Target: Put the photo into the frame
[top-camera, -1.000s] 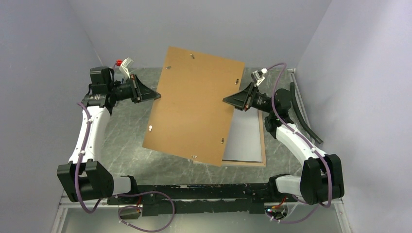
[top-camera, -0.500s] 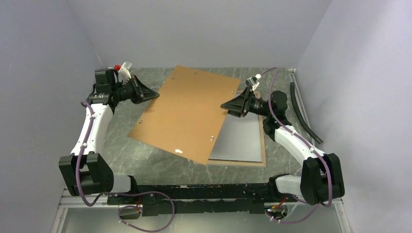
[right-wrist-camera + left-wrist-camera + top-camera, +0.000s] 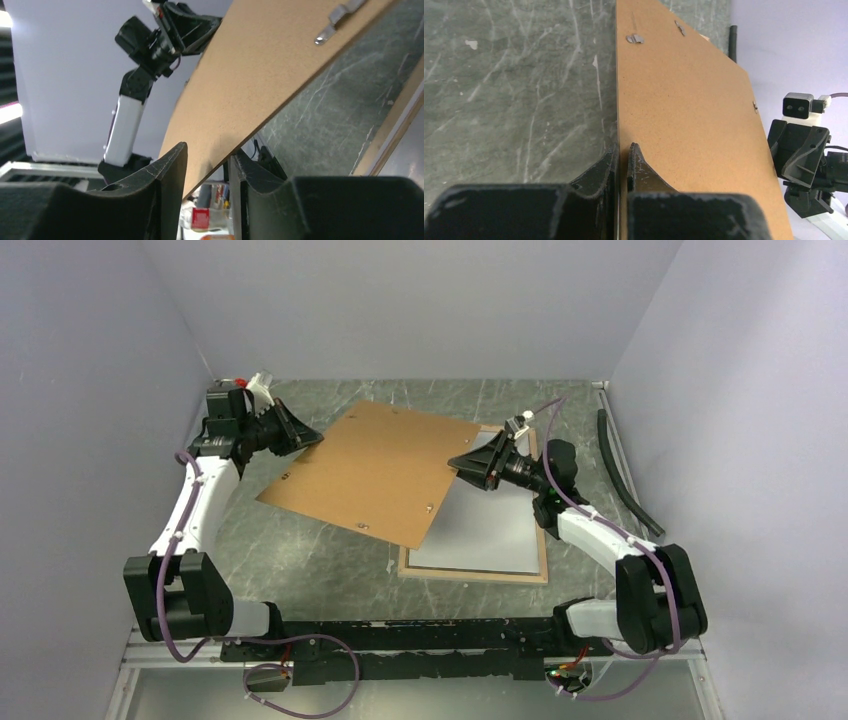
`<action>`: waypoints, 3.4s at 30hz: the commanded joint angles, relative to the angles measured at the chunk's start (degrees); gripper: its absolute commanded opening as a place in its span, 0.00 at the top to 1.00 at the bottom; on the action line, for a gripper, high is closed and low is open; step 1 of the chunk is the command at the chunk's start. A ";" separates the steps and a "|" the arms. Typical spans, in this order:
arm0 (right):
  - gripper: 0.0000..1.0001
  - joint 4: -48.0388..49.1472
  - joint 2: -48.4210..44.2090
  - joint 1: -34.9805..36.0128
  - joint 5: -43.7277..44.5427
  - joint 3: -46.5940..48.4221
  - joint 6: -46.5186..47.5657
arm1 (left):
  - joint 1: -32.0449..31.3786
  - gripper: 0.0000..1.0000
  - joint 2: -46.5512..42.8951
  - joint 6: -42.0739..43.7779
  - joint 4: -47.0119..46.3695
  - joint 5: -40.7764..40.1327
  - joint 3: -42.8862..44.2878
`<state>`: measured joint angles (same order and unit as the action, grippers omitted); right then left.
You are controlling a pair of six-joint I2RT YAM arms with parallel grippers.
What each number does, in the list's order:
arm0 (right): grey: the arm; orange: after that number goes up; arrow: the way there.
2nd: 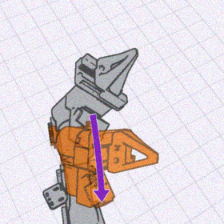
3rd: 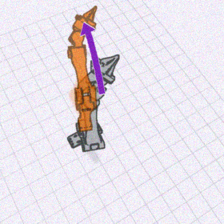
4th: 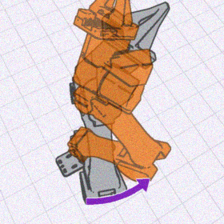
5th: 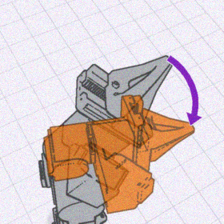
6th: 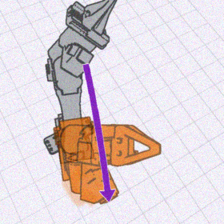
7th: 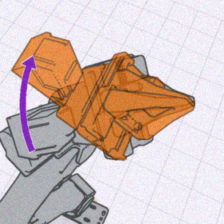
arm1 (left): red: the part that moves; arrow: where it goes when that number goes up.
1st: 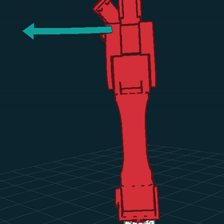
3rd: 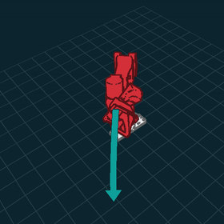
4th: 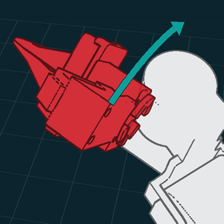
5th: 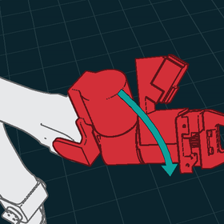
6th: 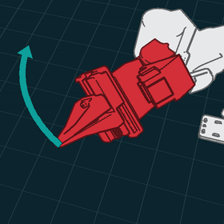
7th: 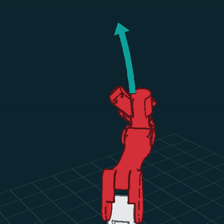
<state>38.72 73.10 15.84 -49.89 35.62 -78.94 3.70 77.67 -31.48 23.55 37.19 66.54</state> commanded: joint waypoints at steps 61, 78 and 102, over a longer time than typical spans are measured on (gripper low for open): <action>1.00 -75.26 9.57 -23.73 -8.02 30.96 62.05 | -12.67 0.22 8.46 26.01 4.98 -1.09 2.08; 1.00 -69.07 16.39 -24.10 -11.01 33.93 57.99 | -12.85 0.26 7.41 26.13 4.55 -1.81 0.06; 1.00 -71.55 17.66 -23.15 -11.23 31.23 59.51 | -13.60 0.29 8.20 26.12 2.55 -3.11 -0.71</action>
<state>-31.81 90.87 -7.53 -57.98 66.02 -21.45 -9.45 86.13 -6.46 27.64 34.17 66.13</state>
